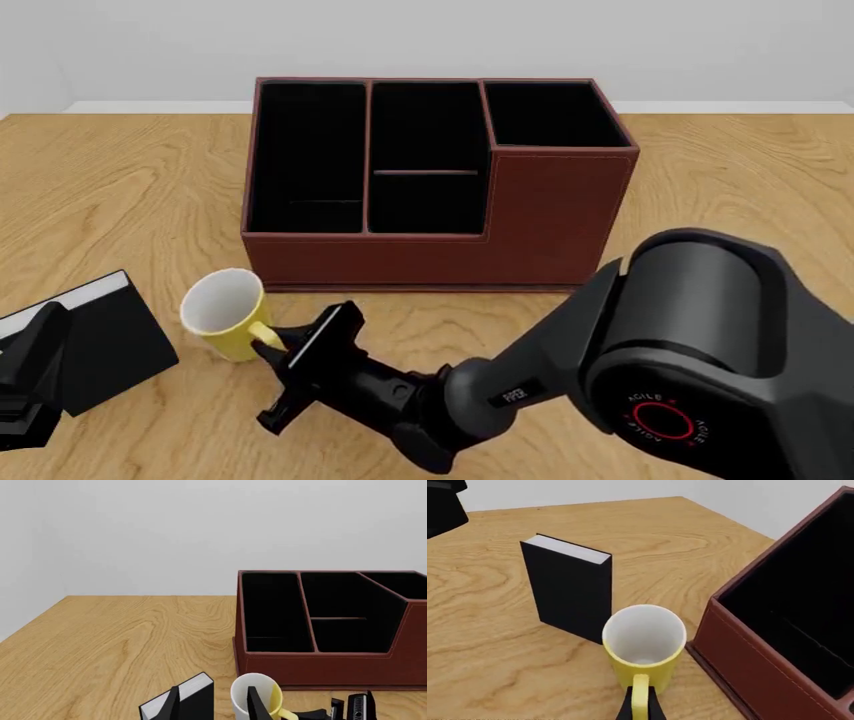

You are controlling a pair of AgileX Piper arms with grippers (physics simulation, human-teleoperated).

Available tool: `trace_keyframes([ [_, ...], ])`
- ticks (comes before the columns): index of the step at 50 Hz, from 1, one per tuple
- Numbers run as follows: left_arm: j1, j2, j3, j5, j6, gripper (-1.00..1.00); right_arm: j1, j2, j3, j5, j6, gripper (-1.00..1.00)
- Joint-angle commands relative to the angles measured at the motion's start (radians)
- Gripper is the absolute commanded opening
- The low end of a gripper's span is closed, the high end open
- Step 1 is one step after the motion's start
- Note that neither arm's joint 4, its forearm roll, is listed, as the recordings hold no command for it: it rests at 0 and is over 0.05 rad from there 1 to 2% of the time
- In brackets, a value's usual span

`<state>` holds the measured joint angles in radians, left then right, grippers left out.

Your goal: Pick up the yellow and white mug and place it to the right of the caddy.

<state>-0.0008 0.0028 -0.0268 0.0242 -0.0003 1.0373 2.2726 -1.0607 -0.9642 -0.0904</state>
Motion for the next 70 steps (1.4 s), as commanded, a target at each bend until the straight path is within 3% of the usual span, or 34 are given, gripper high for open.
trace_keyframes([
  [1,0.0,0.0,0.0,0.0,0.0,1.0,0.002,0.015,0.012,-0.016,-0.007,-1.0],
  [29,0.0,0.0,0.0,0.0,0.0,1.0,-0.003,-0.112,0.168,-0.126,-0.047,-1.0],
  [36,0.0,0.0,0.0,0.0,0.0,1.0,0.01,-0.158,0.185,-0.113,-0.055,-1.0],
  [37,0.0,0.0,0.0,0.0,0.0,1.0,0.018,-0.174,0.169,-0.061,-0.011,-1.0],
  [38,0.0,0.0,0.0,0.0,0.0,1.0,0.017,-0.184,0.17,-0.05,-0.003,-1.0],
  [40,0.0,0.0,0.0,0.0,0.0,1.0,0.014,-0.208,0.199,-0.081,-0.042,-1.0],
  [70,0.0,0.0,0.0,0.0,0.0,1.0,0.017,-0.582,0.384,-0.017,-0.126,-1.0],
])
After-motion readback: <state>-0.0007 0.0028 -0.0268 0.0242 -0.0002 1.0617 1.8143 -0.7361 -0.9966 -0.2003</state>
